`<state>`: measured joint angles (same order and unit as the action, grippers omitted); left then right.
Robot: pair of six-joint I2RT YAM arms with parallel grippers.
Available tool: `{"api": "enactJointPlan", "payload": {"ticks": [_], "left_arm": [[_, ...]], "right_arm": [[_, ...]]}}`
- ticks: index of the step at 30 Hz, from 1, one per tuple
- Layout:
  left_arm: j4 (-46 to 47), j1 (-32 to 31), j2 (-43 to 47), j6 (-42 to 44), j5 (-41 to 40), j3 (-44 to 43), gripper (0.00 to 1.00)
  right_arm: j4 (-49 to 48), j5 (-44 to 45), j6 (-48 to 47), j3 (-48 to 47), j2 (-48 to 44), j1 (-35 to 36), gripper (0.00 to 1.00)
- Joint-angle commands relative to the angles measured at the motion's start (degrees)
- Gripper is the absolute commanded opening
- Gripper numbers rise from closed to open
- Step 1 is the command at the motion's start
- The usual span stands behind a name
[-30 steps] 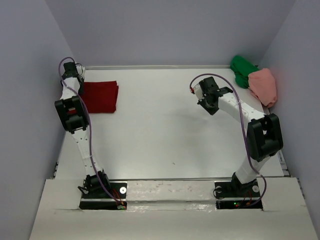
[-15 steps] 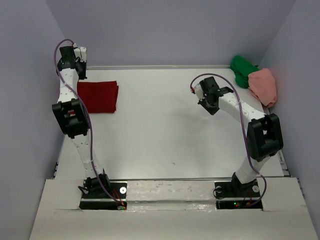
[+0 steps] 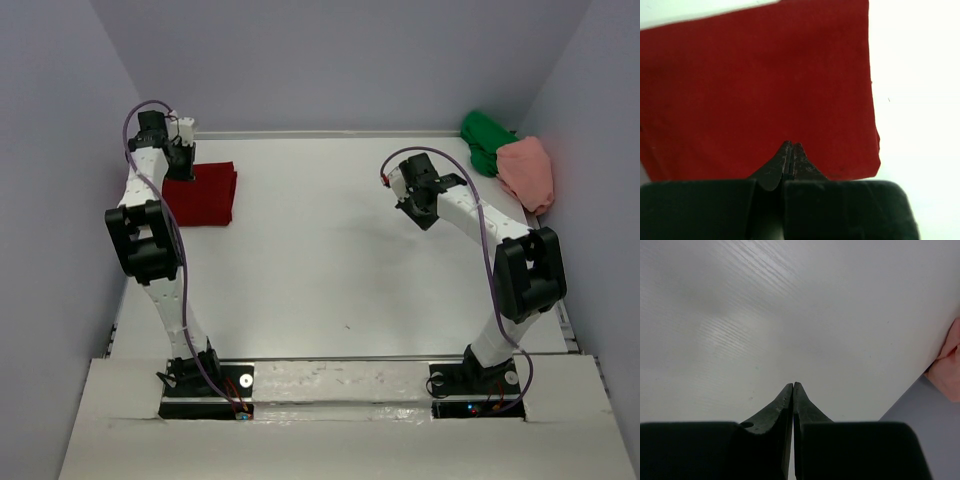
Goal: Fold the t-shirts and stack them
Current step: Put the neatly folded tshirt into the corner of the board with the left arm
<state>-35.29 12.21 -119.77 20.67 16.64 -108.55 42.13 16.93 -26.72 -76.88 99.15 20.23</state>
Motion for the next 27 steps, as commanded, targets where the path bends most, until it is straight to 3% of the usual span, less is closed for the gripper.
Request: {"api": "enactJointPlan", "payload": {"ticks": [1, 14, 27], "left_arm": [[-1.1, -0.43, 2.96, 0.16, 2.78, 2.89, 0.0], [1.36, -4.12, 5.42, 2.45, 0.76, 14.76, 0.0], [4.44, -7.72, 0.94, 1.75, -0.91, 22.33, 0.0]], "right_arm": [[-0.82, 0.21, 0.35, -0.29, -1.68, -0.37, 0.08], [-0.64, 0.56, 0.27, -1.17, 0.51, -0.37, 0.06], [-0.82, 0.56, 0.35, 0.33, 0.25, -0.37, 0.04]]}}
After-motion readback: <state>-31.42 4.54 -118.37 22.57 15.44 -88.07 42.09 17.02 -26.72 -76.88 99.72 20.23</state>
